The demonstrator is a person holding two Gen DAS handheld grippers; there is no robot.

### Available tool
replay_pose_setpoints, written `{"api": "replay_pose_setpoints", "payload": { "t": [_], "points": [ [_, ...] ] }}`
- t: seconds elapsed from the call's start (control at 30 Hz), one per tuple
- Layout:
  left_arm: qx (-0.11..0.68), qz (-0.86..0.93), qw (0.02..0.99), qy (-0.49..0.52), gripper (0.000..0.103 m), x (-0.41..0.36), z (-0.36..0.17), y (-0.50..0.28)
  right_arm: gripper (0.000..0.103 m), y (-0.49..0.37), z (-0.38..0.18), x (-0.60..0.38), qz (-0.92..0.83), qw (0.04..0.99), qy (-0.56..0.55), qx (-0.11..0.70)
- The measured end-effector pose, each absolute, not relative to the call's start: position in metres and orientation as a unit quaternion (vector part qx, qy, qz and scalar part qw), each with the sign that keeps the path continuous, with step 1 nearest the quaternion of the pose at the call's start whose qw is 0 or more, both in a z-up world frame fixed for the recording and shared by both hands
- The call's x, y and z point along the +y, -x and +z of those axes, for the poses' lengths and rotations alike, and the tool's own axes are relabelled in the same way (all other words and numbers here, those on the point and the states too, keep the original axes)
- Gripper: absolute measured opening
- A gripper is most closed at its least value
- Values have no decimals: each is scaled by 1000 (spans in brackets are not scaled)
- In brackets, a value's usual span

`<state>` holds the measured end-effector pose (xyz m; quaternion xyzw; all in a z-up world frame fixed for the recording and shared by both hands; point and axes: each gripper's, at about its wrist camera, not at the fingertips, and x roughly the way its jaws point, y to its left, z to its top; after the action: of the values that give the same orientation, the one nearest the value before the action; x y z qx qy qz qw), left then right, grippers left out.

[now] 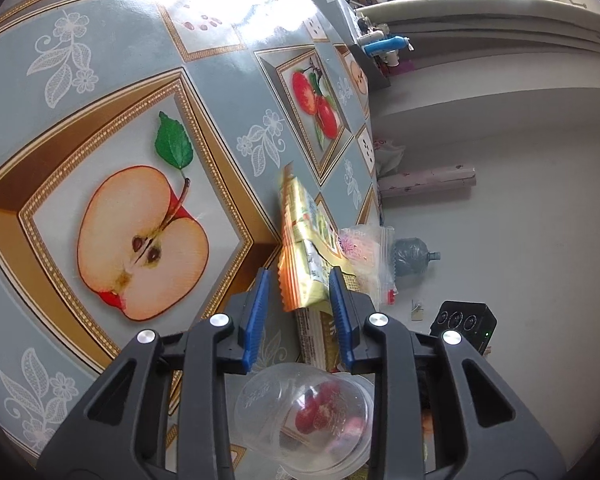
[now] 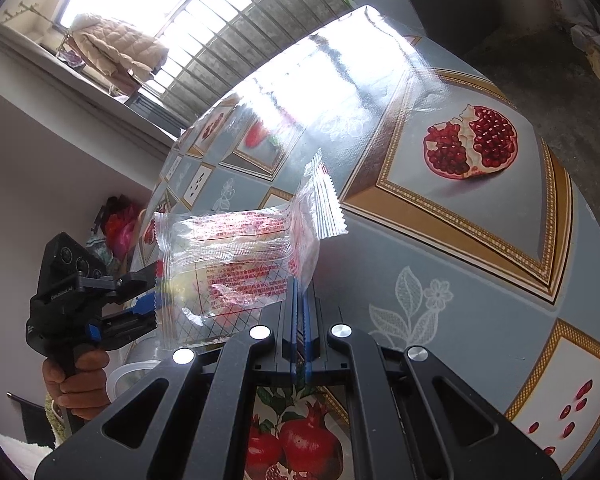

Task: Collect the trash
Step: 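Grasp the yellow snack bag and gold packet with the left tool while the right tool holds the clear bag, then carry the snack packets and clear bag over the wastebasket and open both tools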

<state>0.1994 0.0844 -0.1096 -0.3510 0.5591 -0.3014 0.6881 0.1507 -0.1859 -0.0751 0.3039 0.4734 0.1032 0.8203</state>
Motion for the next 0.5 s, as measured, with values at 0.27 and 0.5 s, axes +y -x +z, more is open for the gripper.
{"api": "replay_pose_setpoints", "payload": {
  "t": [0.27, 0.5],
  "points": [
    [534, -324, 722, 298, 8, 76, -90, -200, 3, -150, -67, -197, 115, 819, -338, 449],
    [479, -332, 774, 248, 6, 69, -36, -187, 3, -129, -32, -231, 135, 826, -397, 376]
  ]
}}
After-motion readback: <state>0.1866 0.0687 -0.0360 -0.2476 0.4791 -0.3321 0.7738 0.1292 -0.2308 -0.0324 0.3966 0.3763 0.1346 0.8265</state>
